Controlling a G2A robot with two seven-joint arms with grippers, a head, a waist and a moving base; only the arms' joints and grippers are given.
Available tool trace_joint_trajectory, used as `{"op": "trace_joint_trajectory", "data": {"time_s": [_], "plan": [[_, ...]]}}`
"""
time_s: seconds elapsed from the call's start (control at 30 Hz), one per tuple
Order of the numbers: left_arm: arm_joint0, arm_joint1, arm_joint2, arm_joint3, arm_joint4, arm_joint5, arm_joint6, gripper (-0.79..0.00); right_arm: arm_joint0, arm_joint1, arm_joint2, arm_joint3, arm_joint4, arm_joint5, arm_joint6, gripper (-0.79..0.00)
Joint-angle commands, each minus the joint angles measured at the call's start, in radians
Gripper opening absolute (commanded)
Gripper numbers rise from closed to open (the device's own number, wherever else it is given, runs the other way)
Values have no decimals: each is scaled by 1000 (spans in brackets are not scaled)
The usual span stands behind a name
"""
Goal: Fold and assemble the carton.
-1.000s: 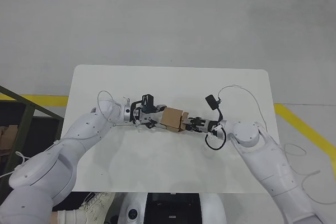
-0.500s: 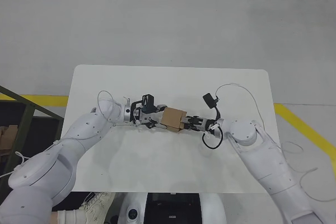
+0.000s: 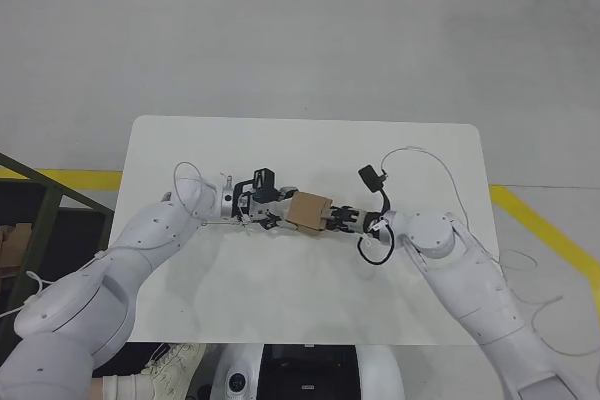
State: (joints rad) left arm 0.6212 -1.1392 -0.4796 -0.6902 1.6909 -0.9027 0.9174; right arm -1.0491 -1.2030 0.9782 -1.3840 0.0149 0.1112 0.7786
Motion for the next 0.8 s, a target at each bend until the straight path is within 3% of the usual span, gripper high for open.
{"op": "trace_joint_trajectory", "data": {"time_s": [0.0, 0.43, 0.77], "plan": [[0, 0, -1, 1, 1, 0, 0, -274, -12, 4, 12, -12, -5, 3, -2, -625], [0, 0, -4, 1, 0, -4, -4, -277, -68, 20, 62, -81, -27, 16, -7, -677], [-1, -2, -7, -1, 4, -5, -5, -274, -43, 13, 42, -45, -6, 0, 8, -702]]}}
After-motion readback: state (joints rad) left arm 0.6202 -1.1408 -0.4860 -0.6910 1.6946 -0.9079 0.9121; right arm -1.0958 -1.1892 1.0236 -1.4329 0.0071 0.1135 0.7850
